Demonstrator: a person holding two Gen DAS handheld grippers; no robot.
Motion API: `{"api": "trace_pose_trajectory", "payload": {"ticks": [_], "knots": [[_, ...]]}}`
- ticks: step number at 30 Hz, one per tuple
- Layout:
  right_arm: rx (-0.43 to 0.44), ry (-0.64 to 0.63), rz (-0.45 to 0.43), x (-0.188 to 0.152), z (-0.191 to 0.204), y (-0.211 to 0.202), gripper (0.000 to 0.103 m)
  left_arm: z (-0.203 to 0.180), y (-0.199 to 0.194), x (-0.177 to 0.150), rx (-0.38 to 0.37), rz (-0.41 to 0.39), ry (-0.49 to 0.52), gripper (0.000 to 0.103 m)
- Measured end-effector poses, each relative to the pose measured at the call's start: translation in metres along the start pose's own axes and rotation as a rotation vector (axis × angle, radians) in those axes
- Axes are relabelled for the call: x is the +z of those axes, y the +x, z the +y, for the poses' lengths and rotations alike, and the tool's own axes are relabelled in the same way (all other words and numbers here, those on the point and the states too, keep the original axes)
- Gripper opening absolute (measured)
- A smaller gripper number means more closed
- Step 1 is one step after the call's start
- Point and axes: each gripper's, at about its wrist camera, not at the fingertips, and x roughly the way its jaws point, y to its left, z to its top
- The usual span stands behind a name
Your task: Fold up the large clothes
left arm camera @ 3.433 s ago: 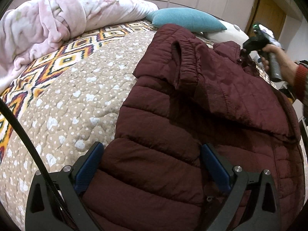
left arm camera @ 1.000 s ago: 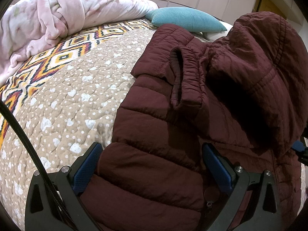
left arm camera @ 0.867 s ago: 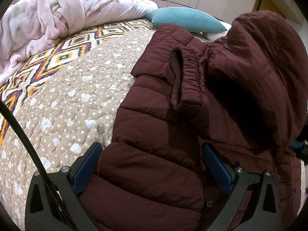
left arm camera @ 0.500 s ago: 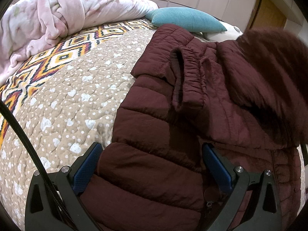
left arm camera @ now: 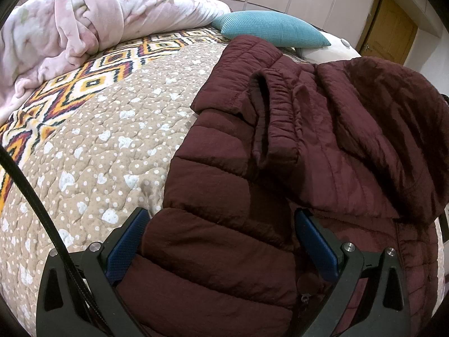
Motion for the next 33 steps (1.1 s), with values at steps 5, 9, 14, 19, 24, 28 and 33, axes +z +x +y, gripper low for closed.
{"api": "trace_pose_trajectory", "payload": {"ticks": [5,9,14,19,24,28,33], "knots": [[0.247,0.082,0.073,0.016,0.028,0.01,0.02,-0.001,0.001,0.0,-0.002,-0.001,-0.001,0.102],[0.394,0.176,0.181,0.012,0.053,0.07,0.02,-0.001,0.001,0.0,-0.002,-0.001,-0.001,0.102],[0.373,0.161,0.316,-0.015,0.081,0.152,0.015,-0.001,0.001,0.0,-0.004,-0.001,-0.003,0.102],[0.242,0.025,0.223,-0.019,0.102,0.157,0.014,0.0,0.0,0.0,-0.003,-0.001,-0.002,0.102],[0.257,0.055,0.163,-0.003,0.081,0.112,0.015,0.0,0.0,0.0,-0.004,-0.001,-0.002,0.102],[0.238,0.016,0.092,-0.015,0.067,0.07,0.021,0.001,0.0,0.0,-0.004,-0.001,-0.002,0.102],[0.156,0.0,0.189,-0.047,0.065,0.103,0.028,0.001,0.0,0.0,-0.006,-0.001,-0.003,0.102]]}}
